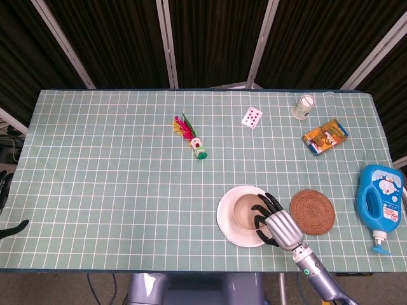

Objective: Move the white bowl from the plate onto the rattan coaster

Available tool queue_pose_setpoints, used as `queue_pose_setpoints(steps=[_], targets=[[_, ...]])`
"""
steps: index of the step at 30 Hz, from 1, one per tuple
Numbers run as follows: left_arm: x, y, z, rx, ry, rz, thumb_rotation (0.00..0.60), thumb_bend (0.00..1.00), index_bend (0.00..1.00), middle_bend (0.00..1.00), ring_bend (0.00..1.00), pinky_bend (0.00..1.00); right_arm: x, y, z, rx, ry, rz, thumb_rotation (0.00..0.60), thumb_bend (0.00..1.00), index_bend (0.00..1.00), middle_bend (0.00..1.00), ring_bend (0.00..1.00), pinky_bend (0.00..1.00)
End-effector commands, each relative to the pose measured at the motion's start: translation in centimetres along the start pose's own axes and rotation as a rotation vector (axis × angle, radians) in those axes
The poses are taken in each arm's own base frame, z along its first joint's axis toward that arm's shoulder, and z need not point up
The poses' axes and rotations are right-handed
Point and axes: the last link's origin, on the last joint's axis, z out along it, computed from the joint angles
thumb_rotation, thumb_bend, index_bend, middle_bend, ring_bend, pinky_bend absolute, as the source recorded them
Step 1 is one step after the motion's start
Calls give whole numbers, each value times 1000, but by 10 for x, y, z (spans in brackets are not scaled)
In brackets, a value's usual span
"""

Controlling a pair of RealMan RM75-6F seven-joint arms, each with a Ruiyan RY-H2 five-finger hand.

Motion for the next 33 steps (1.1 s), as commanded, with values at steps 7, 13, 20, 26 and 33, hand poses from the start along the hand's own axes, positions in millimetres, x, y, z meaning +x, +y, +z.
queue_pose_setpoints(steps=[7,13,20,26,33], targets=[[0,0,0,0,0,-1,600,0,0,0,0,0,34,28,0,-124,126,-65,600,372,669,265,0,0],[0,1,0,-2,0,1,600,0,0,0,0,0,43,52,-6,-213,120,-105,600,370,671,265,0,0],[0,1,0,-2,1,1,600,0,0,0,0,0,45,73,-19,-311,55,-134,600,369,673,265,0,0],[0,2,0,-5,-2,1,600,0,0,0,0,0,43,83,-35,-397,-9,-162,600,366,674,265,0,0],[1,1,-1,-5,0,-4,600,0,0,0,0,0,42,88,-49,-475,-86,-164,600,348,673,265,0,0]])
